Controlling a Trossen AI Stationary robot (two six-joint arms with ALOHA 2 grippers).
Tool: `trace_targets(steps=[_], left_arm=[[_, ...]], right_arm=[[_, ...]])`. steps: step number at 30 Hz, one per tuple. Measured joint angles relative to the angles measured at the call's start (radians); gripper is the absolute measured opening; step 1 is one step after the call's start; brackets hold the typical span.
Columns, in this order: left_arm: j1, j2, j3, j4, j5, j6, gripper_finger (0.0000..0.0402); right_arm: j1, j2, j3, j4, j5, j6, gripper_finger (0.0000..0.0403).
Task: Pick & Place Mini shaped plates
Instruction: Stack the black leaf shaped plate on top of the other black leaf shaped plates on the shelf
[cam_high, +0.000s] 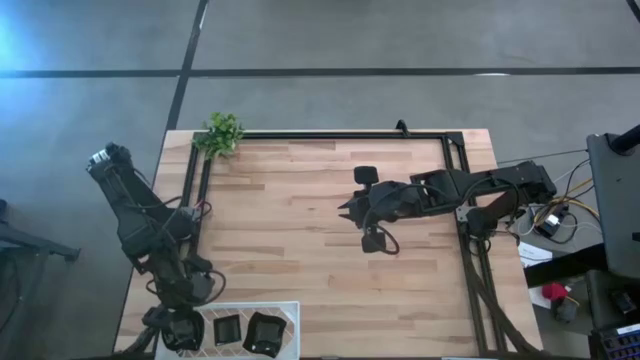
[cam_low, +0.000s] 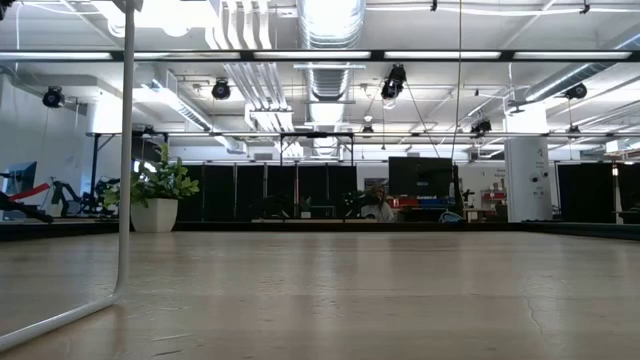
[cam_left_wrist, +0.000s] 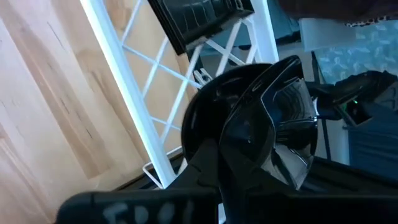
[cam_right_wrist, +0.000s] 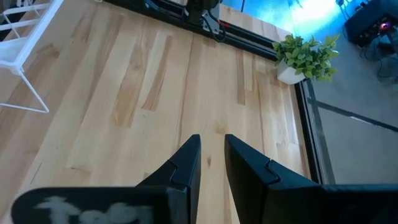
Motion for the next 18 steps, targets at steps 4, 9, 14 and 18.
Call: trace_targets(steps=[4,9,14,18], left_arm=[[0.000,-0.003,0.000,-0.001,0.010,-0.037,0.0000],[0.000,-0.002,0.000,0.008,0.042,-0.048,0.0000],[0.000,-0.002,0.000,0.007,0.040,-0.028,0.0000],[0.000,-0.002,0.000,0.004,0.035,-0.025,0.0000]], right_arm=[[0.000,0.000,0.000,0.000,0.000,0.000,0.0068],[0.000,0.000,0.000,0.000,0.000,0.010,0.0068],[0.000,0.000,0.000,0.000,0.000,0.014,0.0068],[0.000,0.000,0.000,0.000,0.000,0.011,0.0068]])
